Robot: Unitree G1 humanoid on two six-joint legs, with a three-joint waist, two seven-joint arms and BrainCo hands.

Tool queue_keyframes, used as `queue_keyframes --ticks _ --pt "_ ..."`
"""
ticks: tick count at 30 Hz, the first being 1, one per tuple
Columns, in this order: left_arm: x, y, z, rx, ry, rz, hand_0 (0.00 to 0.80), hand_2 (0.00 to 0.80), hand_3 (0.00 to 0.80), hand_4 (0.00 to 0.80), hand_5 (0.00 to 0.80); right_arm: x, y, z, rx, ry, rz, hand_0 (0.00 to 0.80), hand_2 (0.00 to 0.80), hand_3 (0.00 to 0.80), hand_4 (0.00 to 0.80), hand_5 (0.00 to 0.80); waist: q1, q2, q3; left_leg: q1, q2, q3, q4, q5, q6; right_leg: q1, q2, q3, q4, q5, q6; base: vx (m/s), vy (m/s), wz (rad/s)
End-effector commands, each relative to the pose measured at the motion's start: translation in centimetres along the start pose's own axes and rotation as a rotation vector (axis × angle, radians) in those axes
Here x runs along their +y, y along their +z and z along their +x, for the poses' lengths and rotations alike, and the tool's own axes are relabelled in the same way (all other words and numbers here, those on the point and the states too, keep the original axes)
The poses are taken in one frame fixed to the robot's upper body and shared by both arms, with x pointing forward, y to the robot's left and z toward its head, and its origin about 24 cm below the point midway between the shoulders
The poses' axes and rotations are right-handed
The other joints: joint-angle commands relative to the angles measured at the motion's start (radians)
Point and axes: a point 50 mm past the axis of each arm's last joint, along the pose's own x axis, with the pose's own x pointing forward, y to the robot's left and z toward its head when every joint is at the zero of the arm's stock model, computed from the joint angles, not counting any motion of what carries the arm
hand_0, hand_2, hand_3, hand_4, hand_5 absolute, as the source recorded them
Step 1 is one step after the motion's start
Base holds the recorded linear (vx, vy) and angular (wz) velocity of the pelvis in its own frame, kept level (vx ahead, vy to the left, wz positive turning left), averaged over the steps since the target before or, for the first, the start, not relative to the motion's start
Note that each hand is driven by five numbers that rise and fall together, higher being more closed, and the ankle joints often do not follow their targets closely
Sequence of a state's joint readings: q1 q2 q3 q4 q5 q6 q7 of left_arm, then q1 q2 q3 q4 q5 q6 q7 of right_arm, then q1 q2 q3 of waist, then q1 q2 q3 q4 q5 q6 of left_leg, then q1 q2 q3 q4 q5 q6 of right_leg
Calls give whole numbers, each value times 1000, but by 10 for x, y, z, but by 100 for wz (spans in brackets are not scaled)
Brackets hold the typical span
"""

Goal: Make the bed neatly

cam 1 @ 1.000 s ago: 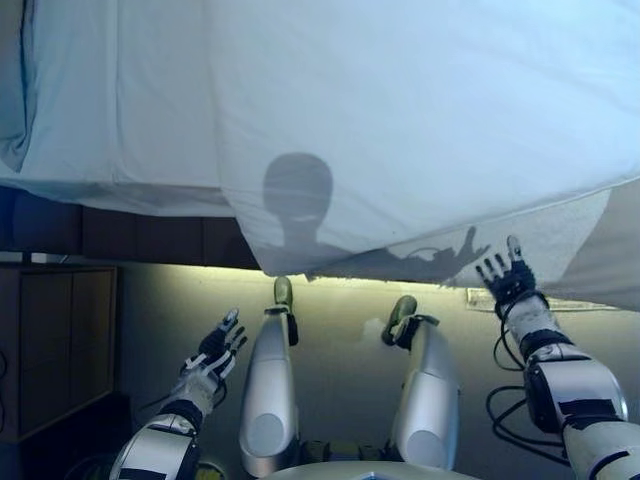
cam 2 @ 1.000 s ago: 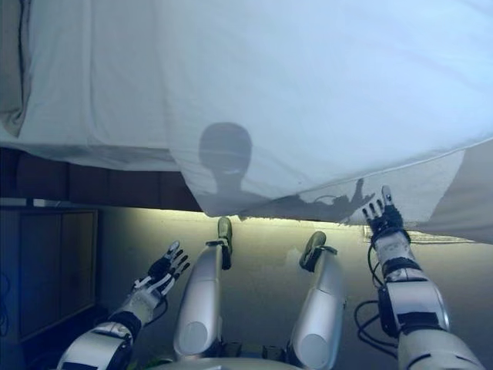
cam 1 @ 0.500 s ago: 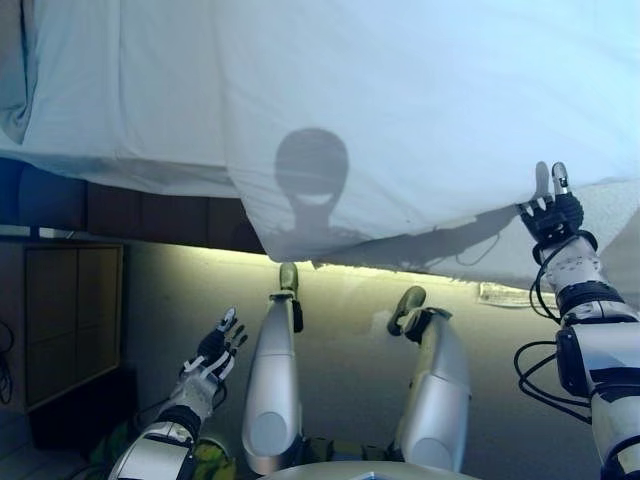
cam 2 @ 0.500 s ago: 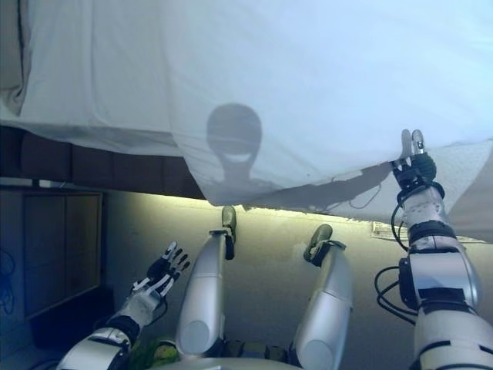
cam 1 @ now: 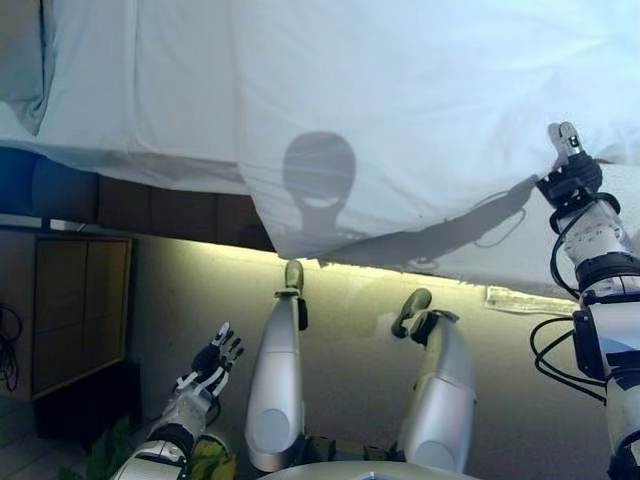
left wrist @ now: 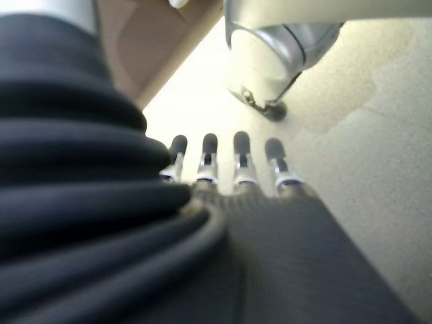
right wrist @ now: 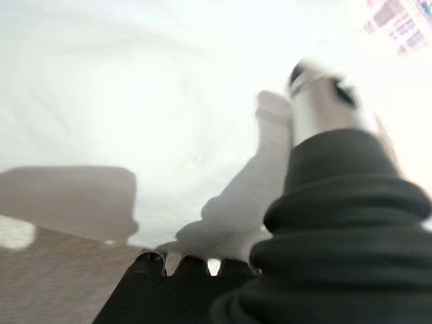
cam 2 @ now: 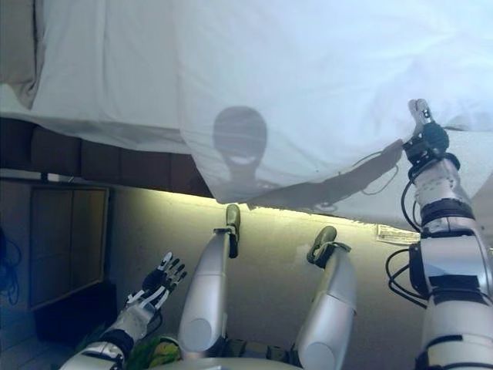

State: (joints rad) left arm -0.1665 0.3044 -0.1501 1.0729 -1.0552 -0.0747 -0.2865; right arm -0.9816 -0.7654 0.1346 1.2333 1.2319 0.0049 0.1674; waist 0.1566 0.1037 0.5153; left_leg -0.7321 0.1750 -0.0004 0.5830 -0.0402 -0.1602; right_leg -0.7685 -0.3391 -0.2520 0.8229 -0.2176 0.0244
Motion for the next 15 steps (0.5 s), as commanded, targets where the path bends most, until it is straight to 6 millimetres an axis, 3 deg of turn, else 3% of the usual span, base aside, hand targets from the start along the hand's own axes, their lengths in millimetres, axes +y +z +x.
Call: queue_keyframes --ticks 1,15 --pt "26 2 -16 2 41 43 0 0 0 0 0 41 58 3 -196 175 -73 800 800 800 800 800 0 -4 4 64 5 19 -5 -38 65 66 -21 70 -69 73 68 0 0 0" --pt "31 5 -20 -38 35 40 0 0 0 0 0 12 35 -1 -73 136 -86 800 800 800 800 800 -3 -40 -33 235 24 41 -90 -15 48 254 -14 31 -204 103 84 16 10 -2"
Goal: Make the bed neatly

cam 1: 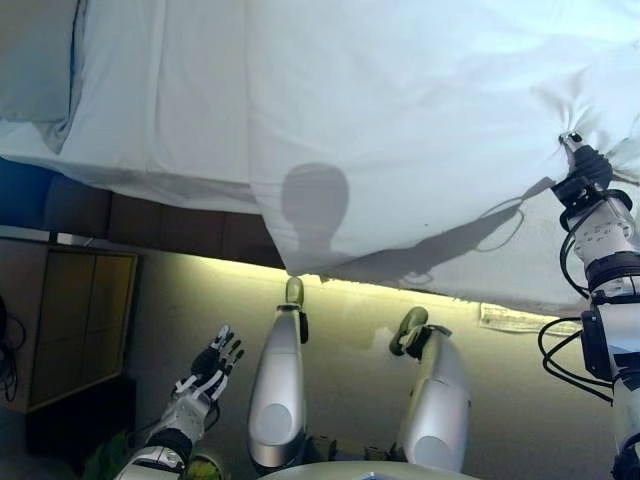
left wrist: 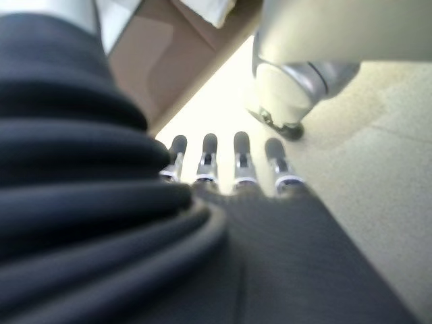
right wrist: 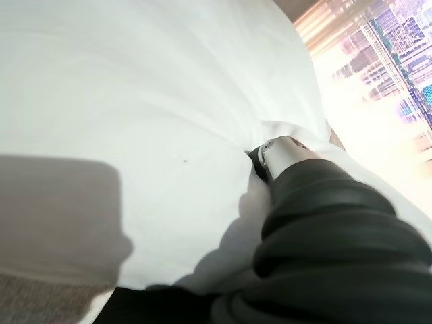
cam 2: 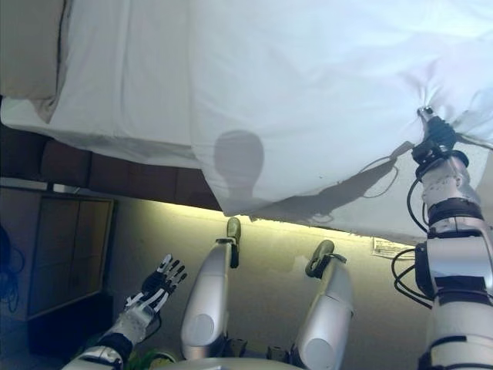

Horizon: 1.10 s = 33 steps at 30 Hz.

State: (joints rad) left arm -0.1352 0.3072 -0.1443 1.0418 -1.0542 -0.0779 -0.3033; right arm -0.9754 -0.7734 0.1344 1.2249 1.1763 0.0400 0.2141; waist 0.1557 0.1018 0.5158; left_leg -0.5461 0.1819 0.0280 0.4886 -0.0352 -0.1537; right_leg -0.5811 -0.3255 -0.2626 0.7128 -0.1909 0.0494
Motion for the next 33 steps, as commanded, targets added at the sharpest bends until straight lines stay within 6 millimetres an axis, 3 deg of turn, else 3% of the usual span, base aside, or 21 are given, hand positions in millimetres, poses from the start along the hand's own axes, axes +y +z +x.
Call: queue_keyframes --ticks 1,5,10,13,18,23,27,33 --pt "25 14 -15 -68 34 31 0 0 0 0 0 7 33 -2 -98 88 -37 800 800 800 800 800 -4 -43 -45 70 19 18 -12 -14 38 90 -23 40 -117 82 63 76 34 -6" --pt "-7 65 -2 -231 -77 54 0 0 0 0 0 5 15 -3 -56 94 -36 800 800 800 800 800 -16 -56 -70 121 27 38 -65 29 36 152 -7 24 -200 129 64 13 16 -6" --pt "-82 139 9 -417 -306 127 0 0 0 0 0 17 -3 0 -7 139 -42 800 800 800 800 800 -38 -70 -87 173 40 58 -110 48 26 210 13 17 -270 157 74 6 1 -1" --pt "-126 159 12 -446 -446 154 0 0 0 0 0 26 -12 3 22 157 -46 800 800 800 800 800 -55 -83 -101 210 50 69 -146 61 15 257 31 12 -328 172 76 60 -15 -10" --pt "-174 163 16 -402 -614 256 0 0 0 0 0 46 -27 6 70 192 -54 800 800 800 800 800 -80 -108 -125 261 67 86 -219 88 1 311 62 5 -422 205 80 52 -42 -11" --pt "-199 135 24 -229 -701 286 0 0 0 0 0 58 -39 7 104 220 -60 800 800 800 800 800 -95 -132 -147 304 82 100 -283 109 -8 360 90 -4 -502 228 83 40 -74 -10" --pt "-199 78 31 101 -753 327 0 0 0 0 0 69 -44 8 127 244 -54 800 800 800 800 800 -104 -152 -161 327 98 111 -309 118 -11 393 114 -10 -541 239 82 45 -93 -9" --pt "-203 8 21 464 -816 16 0 0 0 0 0 79 -52 8 157 274 -34 800 800 800 800 800 -108 -180 -164 337 121 120 -309 114 -11 417 141 -8 -563 240 75 46 -103 -9"
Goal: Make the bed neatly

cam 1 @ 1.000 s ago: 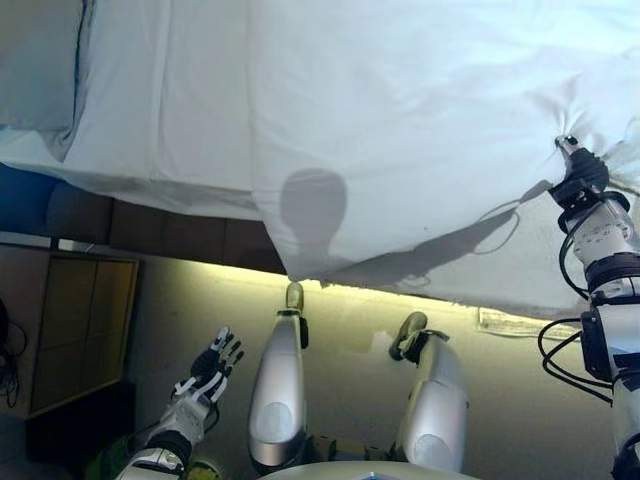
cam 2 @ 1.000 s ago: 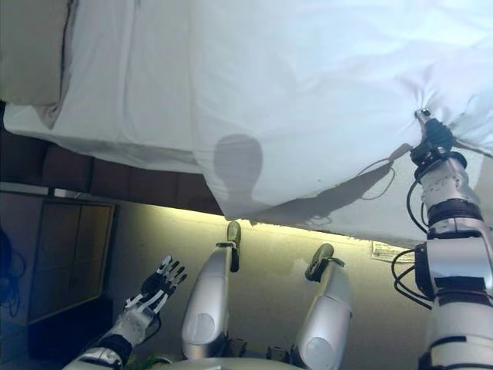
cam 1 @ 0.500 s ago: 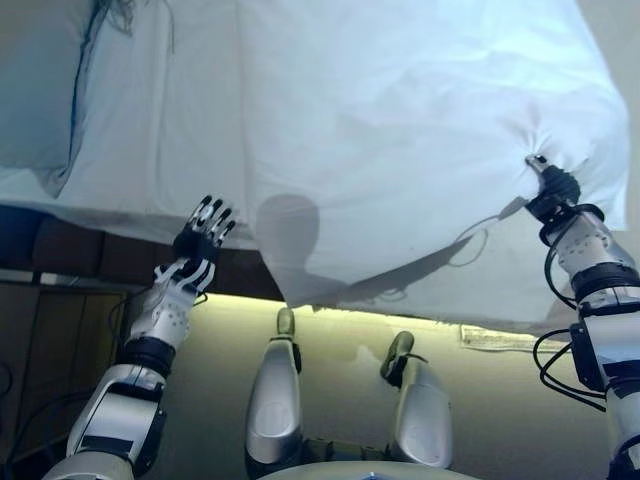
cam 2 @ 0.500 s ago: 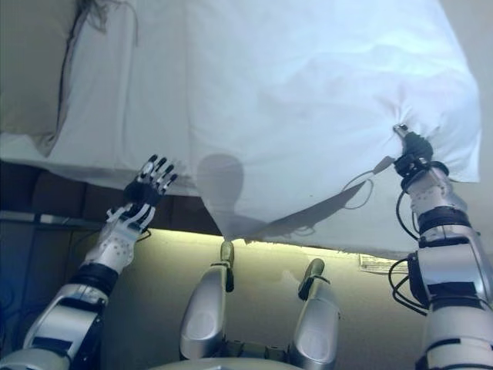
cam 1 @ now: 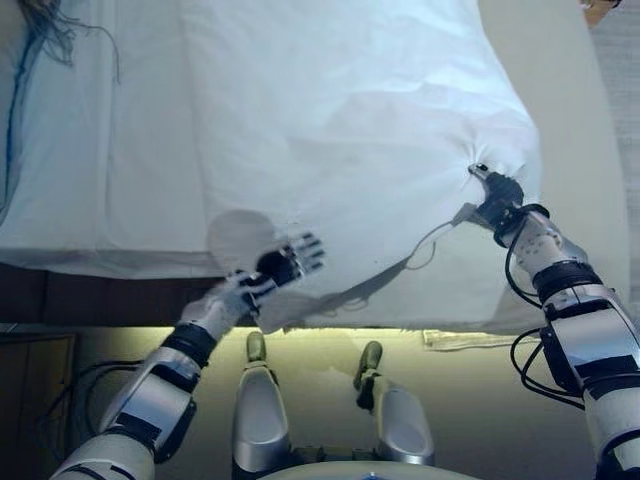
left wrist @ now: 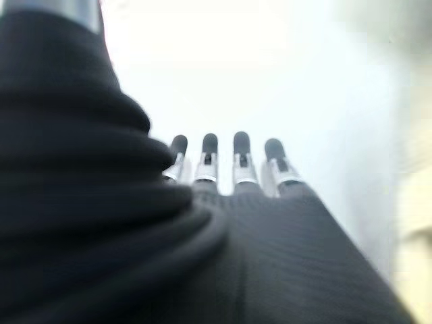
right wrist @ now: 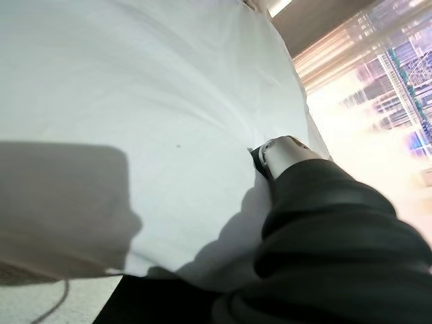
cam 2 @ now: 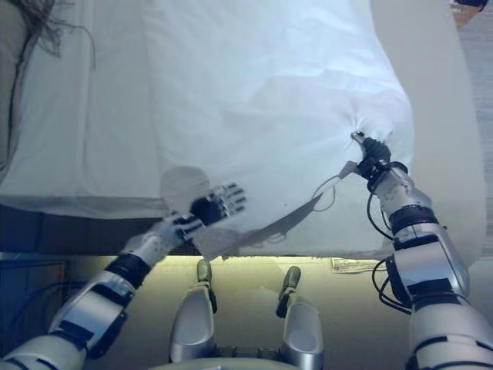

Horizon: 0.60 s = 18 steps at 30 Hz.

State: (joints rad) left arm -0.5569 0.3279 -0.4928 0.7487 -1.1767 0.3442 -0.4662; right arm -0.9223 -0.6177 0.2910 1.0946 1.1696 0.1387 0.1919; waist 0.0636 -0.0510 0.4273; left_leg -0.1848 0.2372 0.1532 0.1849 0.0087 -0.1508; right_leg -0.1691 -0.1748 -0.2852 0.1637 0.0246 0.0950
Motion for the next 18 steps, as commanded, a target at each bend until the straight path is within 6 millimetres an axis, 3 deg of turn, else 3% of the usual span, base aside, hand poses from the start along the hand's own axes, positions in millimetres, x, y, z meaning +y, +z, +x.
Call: queue_keyframes --ticks 1,5,11,18 --pt "-12 -40 11 87 -103 -317 0 0 0 0 0 30 29 6 -120 121 19 800 800 800 800 800 -16 -37 -75 -26 71 -5 -2 68 -15 7 -5 15 -16 24 28 35 -180 -4" --pt "-30 -66 23 133 -158 -609 0 0 0 0 0 44 20 9 -120 157 75 800 800 800 800 800 -15 -87 -66 -35 96 -4 13 56 -20 19 20 16 -31 25 24 28 -220 -6" --pt "-47 -80 32 194 -146 -809 0 0 0 0 0 61 12 10 -115 210 110 800 800 800 800 800 -18 -137 -53 -51 124 -10 36 41 -30 26 44 18 -45 26 19 13 -169 -9" --pt "-64 -68 49 153 -129 -864 0 0 0 0 0 86 8 9 -138 326 129 800 800 800 800 800 -40 -176 -36 -83 147 -21 79 24 -39 13 66 26 -37 22 15 -2 -139 -4"
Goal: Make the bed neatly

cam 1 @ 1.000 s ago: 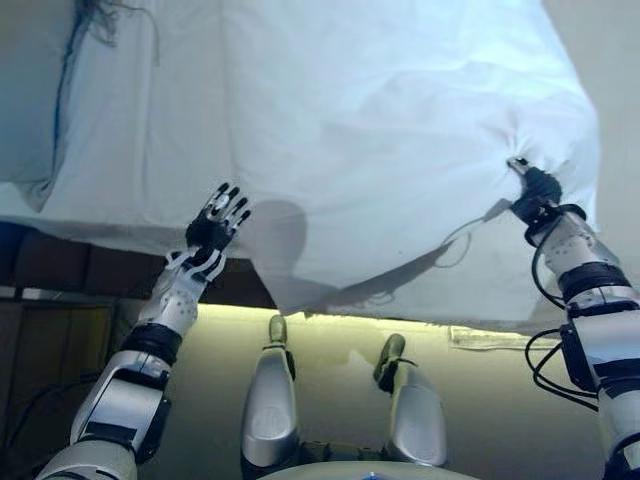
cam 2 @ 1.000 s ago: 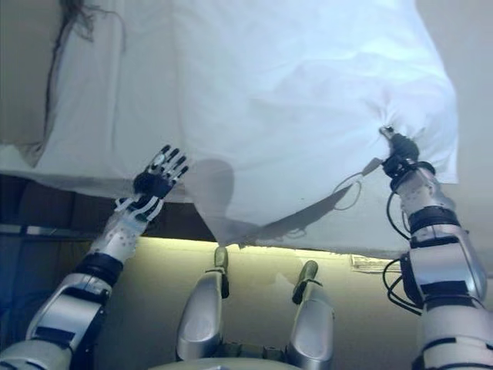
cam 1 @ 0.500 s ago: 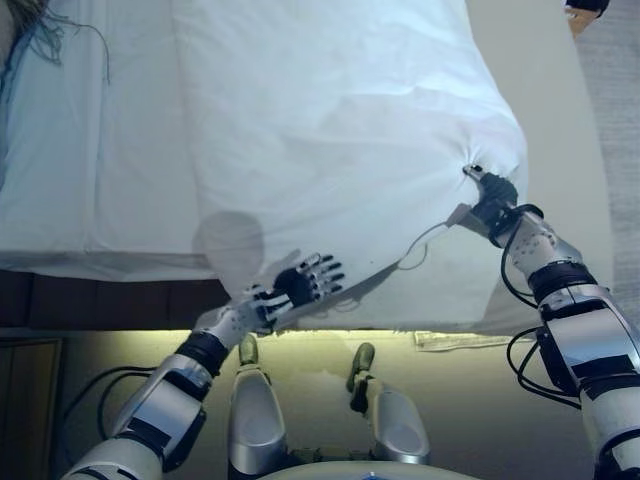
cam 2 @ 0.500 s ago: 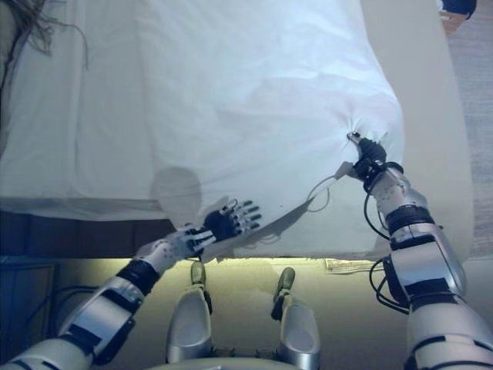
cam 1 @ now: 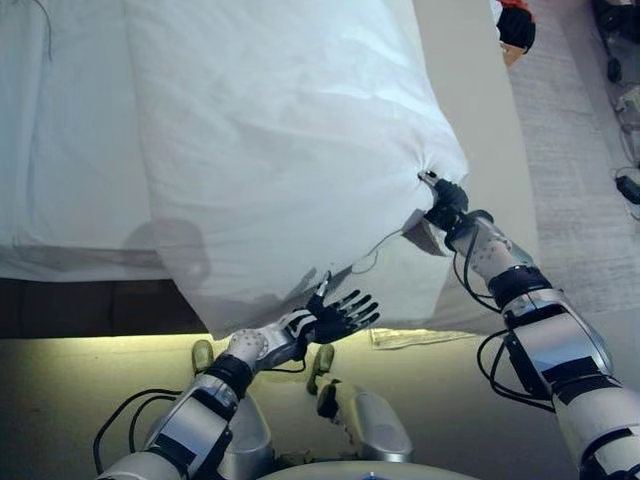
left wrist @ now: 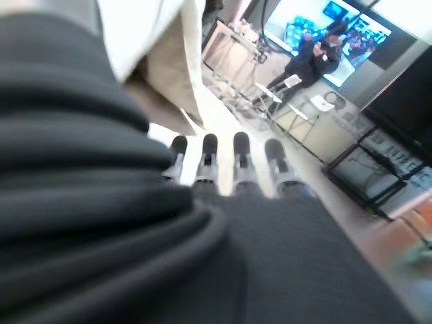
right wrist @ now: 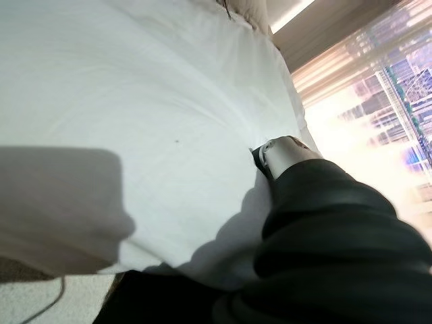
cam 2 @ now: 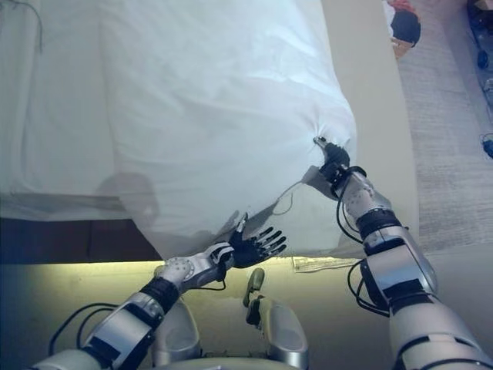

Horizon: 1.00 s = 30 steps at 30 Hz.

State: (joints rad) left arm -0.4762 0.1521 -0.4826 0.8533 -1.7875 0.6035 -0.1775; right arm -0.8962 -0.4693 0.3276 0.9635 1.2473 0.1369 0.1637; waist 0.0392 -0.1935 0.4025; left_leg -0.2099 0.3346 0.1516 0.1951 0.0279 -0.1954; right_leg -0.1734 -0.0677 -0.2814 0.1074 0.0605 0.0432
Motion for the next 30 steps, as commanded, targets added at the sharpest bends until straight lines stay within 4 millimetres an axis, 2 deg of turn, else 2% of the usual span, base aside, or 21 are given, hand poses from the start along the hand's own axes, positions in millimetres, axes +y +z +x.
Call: queue_keyframes --ticks 1,7,8,17,21,28,30 --pt "-37 -19 30 33 -128 -73 0 0 0 0 0 36 45 0 -197 177 5 800 800 800 800 800 -21 -40 -9 -61 55 -20 75 2 3 15 -39 23 21 -15 67 -20 -108 -8" --pt "-64 -1 36 -131 -235 -95 0 0 0 0 0 52 33 -4 -192 266 18 800 800 800 800 800 -49 -75 -4 -72 75 -17 105 -12 -7 9 -26 28 23 -15 70 2 -105 -7" --pt "-67 3 36 -172 -258 -97 0 0 0 0 0 52 30 -5 -190 275 22 800 800 800 800 800 -55 -74 -7 -60 84 -22 110 -40 -19 20 -18 33 24 -31 80 76 -63 -11" --pt "-90 46 20 -507 -424 -95 0 0 0 0 0 44 18 -16 -178 298 31 800 800 800 800 800 -92 -98 -10 -55 102 -12 114 -43 -34 21 -8 32 16 -31 87 4 -51 -3" --pt "-94 55 14 -580 -465 -85 0 0 0 0 0 33 15 -19 -165 290 53 800 800 800 800 800 -97 -98 -13 -41 102 -9 97 -38 -36 28 -4 30 12 -33 90 2 -19 -1" --pt "-93 67 7 -663 -432 -92 0 0 0 0 0 32 11 -18 -153 295 52 800 800 800 800 800 -88 -83 -14 -28 97 -15 77 -29 -40 37 -6 20 8 -35 91 0 0 0" --pt "-88 73 3 -704 -407 -105 0 0 0 0 0 33 13 -18 -158 295 48 800 800 800 800 800 -83 -83 -10 -36 86 -11 67 1 -31 30 -16 14 2 -19 83 -99 27 4"
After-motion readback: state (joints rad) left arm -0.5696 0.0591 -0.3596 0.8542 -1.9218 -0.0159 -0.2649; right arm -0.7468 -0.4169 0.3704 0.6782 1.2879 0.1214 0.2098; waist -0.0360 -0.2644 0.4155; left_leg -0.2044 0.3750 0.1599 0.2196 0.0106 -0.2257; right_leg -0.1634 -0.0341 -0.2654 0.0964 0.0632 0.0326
